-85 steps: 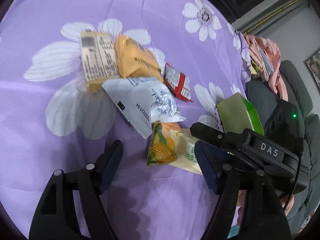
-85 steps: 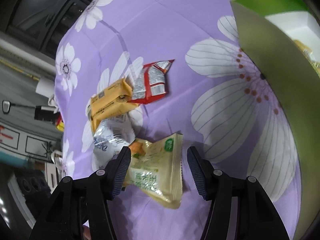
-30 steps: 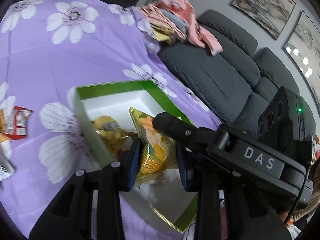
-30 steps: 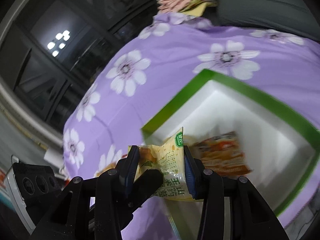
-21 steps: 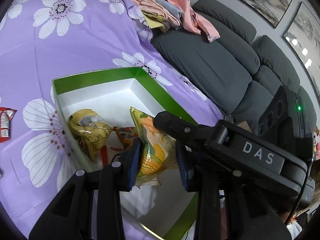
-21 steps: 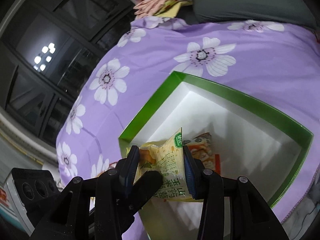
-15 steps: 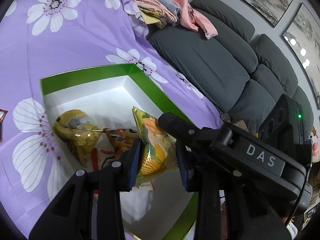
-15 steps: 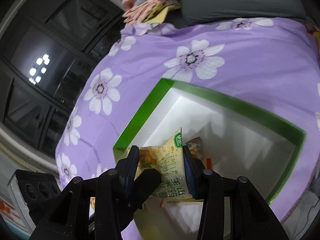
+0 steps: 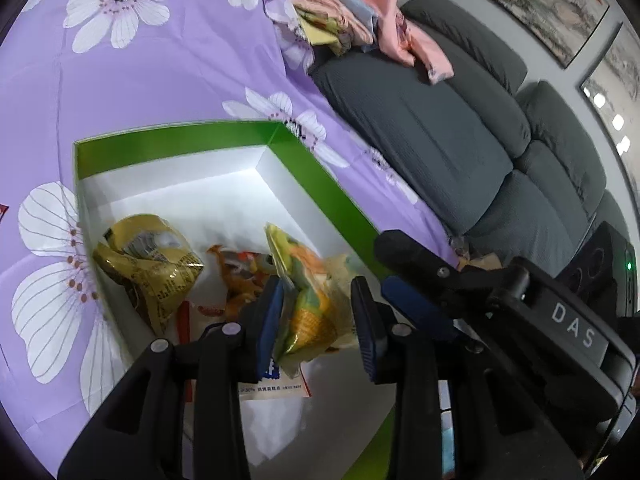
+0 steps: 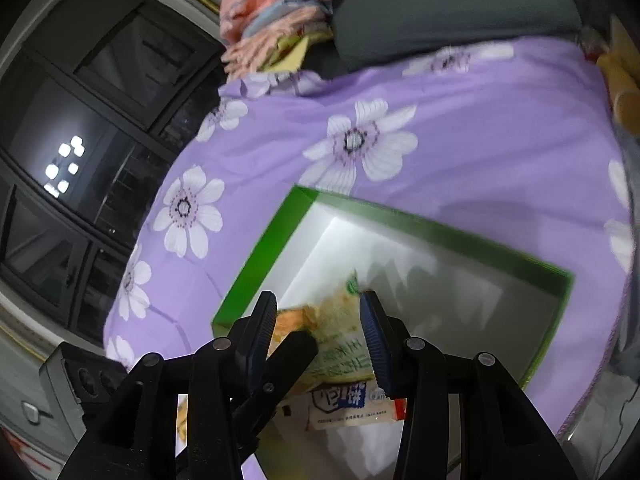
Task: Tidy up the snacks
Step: 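Open the right gripper to release the corn packet into the box, then move the right gripper back to the white snack packet on the pile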
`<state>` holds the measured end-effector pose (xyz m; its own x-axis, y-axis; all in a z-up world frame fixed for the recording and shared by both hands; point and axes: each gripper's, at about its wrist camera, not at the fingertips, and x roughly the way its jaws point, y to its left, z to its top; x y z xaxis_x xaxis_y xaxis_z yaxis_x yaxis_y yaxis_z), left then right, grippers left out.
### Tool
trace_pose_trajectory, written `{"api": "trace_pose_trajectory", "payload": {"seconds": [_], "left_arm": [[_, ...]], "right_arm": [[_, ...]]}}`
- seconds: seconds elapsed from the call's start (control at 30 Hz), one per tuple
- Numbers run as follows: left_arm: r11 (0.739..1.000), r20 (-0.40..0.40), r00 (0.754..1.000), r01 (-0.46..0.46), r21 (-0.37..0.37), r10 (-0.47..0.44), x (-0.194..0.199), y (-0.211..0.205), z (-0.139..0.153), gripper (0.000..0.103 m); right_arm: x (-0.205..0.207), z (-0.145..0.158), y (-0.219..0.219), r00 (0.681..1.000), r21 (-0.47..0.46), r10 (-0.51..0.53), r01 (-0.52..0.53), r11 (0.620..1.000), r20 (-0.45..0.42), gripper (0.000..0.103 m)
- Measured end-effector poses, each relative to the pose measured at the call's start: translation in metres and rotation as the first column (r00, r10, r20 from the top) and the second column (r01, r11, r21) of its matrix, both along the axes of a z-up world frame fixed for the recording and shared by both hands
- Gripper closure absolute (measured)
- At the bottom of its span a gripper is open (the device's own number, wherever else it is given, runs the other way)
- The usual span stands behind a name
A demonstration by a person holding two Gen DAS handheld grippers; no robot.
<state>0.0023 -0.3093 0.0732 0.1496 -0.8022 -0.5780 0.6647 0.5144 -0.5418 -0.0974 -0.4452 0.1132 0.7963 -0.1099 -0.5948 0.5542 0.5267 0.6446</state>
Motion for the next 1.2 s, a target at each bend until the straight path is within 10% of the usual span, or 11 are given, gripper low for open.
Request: {"api": "trace_pose_trajectory", "payload": {"seconds": [0.4, 0.97, 1.2], "left_arm": [[0.971, 0.023, 0.972, -0.234, -0.058, 0.236, 0.002, 0.128, 0.028, 0.025], [0.791, -0.028, 0.793, -0.604, 0.098, 0.609, 0.016, 0.304, -0.014, 0.011], [0.769, -0.049, 0.771, -0.625, 0.132, 0.635, 0.022, 0.317, -0.017, 0.009]], "right_arm": [[0.013, 0.026, 0.039, 0.996, -0.111, 0.082, -0.079, 0.991, 0.022, 0.036], [0.081, 0.034, 0.194, 0.885, -0.291, 0.456, -0.462, 0.838, -0.092, 0.026], [0.098, 0.015, 0.228, 0.837, -0.297, 0.508, -0.548, 0.782, -0.204, 0.026]]}}
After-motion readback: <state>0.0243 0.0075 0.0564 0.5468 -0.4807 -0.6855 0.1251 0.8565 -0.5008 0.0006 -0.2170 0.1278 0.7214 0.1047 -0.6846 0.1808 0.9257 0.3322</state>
